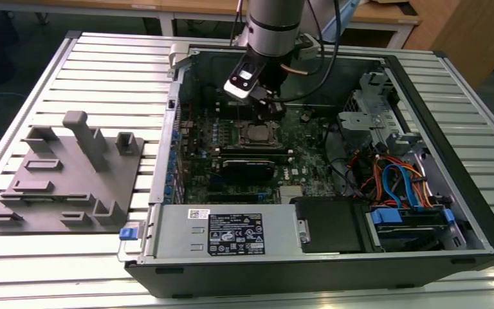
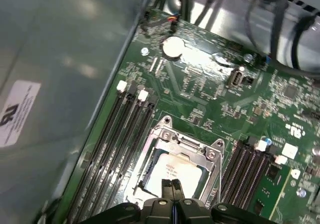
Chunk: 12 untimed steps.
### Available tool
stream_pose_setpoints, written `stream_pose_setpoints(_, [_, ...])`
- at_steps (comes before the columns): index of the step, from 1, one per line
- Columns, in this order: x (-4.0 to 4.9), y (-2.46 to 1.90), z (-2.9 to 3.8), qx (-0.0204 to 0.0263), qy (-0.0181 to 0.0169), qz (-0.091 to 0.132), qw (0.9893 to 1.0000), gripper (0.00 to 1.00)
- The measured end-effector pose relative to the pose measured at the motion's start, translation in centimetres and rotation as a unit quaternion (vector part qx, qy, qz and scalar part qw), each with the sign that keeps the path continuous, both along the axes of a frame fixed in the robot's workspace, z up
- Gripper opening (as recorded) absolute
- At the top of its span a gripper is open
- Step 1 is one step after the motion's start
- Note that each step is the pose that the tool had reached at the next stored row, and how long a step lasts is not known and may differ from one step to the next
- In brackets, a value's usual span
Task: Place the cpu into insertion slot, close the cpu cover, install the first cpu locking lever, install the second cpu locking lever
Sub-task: 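Install the first cpu locking lever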
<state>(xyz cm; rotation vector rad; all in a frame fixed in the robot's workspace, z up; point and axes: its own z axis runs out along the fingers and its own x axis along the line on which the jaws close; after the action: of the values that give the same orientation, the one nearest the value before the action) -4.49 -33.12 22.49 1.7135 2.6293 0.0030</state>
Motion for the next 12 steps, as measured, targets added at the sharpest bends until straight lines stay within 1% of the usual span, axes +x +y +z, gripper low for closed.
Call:
stream_pose_setpoints(3, [0.00,0.00,0.00,0.0000,0.0000,0.028,0.9996,0.10])
stream_pose_setpoints(6, [0.00,0.00,0.00,0.0000,0.0000,0.054,0.9985,0.10])
stream_pose_setpoints(8, [0.00,0.00,0.00,0.0000,0.0000,0.072,0.9974,0.10])
stream_pose_setpoints(10, [0.00,0.00,0.00,-0.0001,0.0000,0.090,0.9959,0.10])
stream_pose_setpoints(12, [0.00,0.00,-0.01,0.0000,0.0000,0.108,0.9941,0.10])
